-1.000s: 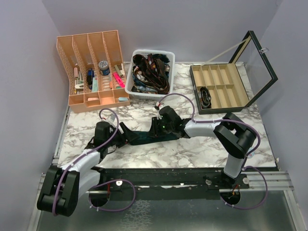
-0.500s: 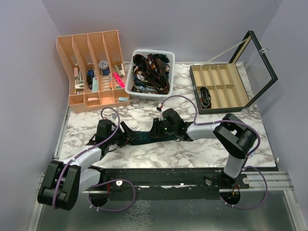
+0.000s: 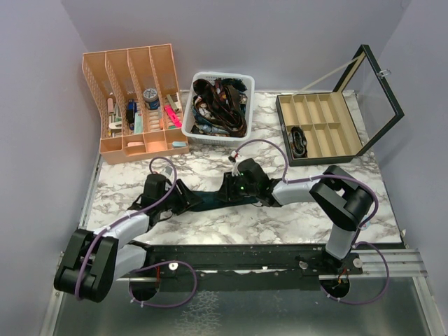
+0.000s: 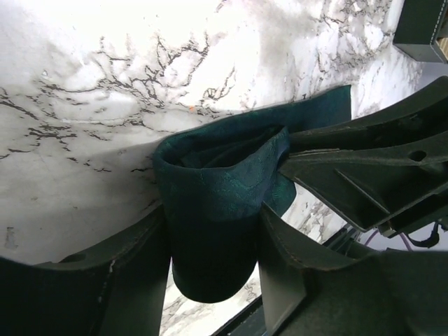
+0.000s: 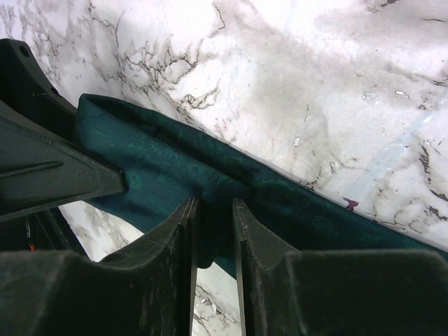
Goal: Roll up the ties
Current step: Roll the tie at the center of the board.
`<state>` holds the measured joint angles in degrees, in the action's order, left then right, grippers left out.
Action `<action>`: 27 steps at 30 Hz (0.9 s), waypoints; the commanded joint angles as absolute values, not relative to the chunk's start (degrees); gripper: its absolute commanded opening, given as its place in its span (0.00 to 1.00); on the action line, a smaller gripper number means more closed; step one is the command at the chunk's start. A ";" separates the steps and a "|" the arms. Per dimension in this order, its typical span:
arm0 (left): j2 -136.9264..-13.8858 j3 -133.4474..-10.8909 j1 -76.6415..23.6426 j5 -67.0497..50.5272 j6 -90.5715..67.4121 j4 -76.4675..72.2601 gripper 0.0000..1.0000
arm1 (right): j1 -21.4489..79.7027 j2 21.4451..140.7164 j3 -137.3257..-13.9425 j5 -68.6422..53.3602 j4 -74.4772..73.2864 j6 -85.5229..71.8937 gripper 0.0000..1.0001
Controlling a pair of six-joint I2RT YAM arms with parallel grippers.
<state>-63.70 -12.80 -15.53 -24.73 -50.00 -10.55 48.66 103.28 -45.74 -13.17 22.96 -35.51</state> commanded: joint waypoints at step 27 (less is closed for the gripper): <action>-71.11 -41.86 -35.22 14.41 -37.70 30.45 0.00 | 48.48 99.51 -51.58 -14.69 10.27 -32.25 0.40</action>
<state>-70.17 -37.34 -32.25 1.93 -39.09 22.26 48.62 102.91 -49.98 -18.20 15.79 -32.97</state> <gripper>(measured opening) 0.169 0.396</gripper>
